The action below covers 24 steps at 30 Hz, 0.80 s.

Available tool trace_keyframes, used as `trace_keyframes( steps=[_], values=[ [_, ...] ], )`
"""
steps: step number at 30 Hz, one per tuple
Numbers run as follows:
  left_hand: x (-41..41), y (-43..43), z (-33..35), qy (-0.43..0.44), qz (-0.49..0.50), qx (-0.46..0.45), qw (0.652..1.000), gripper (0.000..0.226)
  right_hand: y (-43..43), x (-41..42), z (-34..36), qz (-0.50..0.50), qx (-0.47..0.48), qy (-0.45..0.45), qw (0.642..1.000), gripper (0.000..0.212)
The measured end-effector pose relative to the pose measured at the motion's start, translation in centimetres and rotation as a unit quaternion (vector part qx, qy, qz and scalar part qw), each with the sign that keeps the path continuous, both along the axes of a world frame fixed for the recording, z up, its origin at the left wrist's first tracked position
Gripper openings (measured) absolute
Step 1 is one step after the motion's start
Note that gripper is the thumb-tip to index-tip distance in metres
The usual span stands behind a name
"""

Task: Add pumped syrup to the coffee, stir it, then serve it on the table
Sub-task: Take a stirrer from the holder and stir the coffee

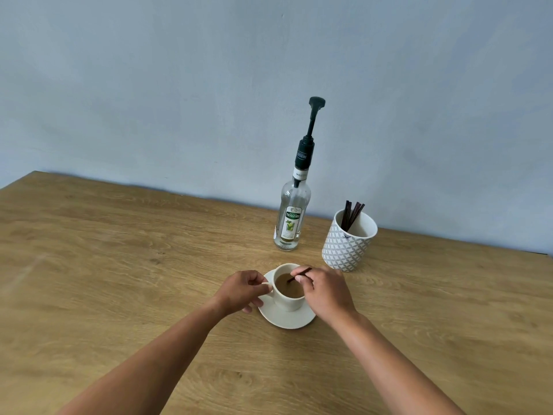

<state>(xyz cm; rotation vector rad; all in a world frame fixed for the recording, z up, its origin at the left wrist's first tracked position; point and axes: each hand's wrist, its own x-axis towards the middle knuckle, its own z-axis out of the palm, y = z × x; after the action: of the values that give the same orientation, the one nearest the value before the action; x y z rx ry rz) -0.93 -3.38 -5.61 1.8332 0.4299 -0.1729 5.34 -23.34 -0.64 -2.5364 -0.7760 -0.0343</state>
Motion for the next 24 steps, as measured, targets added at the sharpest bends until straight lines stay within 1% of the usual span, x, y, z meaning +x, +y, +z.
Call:
trace_keyframes(
  steps=[2, 5, 7, 10, 14, 16, 20, 22, 24],
  values=[
    [0.0, 0.0, 0.0, 0.0, 0.0, -0.001, 1.0, 0.012, -0.3, 0.3, 0.1, -0.012, -0.03, -0.032, 0.999, 0.021],
    [0.1, 0.0, 0.0, -0.001, 0.0, -0.001, 1.0, 0.013, -0.8, 0.4, 0.3, -0.016, -0.03, -0.047, 0.998, 0.018],
    [0.0, 0.0, -0.1, -0.001, 0.002, -0.003, 1.0, 0.014, -0.8, 0.2, 0.3, -0.003, -0.02, -0.032, 0.999, 0.017],
    [0.0, 0.0, -0.1, -0.001, 0.004, -0.007, 1.0, 0.015, -0.4, -0.3, 0.3, 0.022, 0.028, 0.003, 0.999, 0.016],
    [0.1, 0.0, -0.2, 0.003, 0.006, -0.008, 1.0, 0.016, 0.2, -0.6, 0.1, 0.029, 0.067, 0.018, 0.997, 0.017],
    [0.0, 0.0, -0.1, 0.003, 0.006, -0.009, 1.0, 0.015, 0.3, -0.5, 0.1, 0.018, 0.053, 0.013, 0.998, 0.019],
    [-0.1, -0.1, 0.0, 0.005, 0.006, -0.012, 1.0, 0.014, -0.3, 0.0, 0.1, -0.012, -0.015, -0.038, 0.999, 0.021],
    [-0.1, -0.1, 0.0, 0.005, 0.004, -0.01, 1.0, 0.015, -0.7, 0.2, 0.2, -0.016, -0.018, -0.049, 0.998, 0.019],
    [-0.1, -0.1, 0.1, 0.004, 0.004, -0.009, 1.0, 0.015, -0.9, 0.1, 0.2, -0.01, -0.011, -0.042, 0.999, 0.017]
  ],
)
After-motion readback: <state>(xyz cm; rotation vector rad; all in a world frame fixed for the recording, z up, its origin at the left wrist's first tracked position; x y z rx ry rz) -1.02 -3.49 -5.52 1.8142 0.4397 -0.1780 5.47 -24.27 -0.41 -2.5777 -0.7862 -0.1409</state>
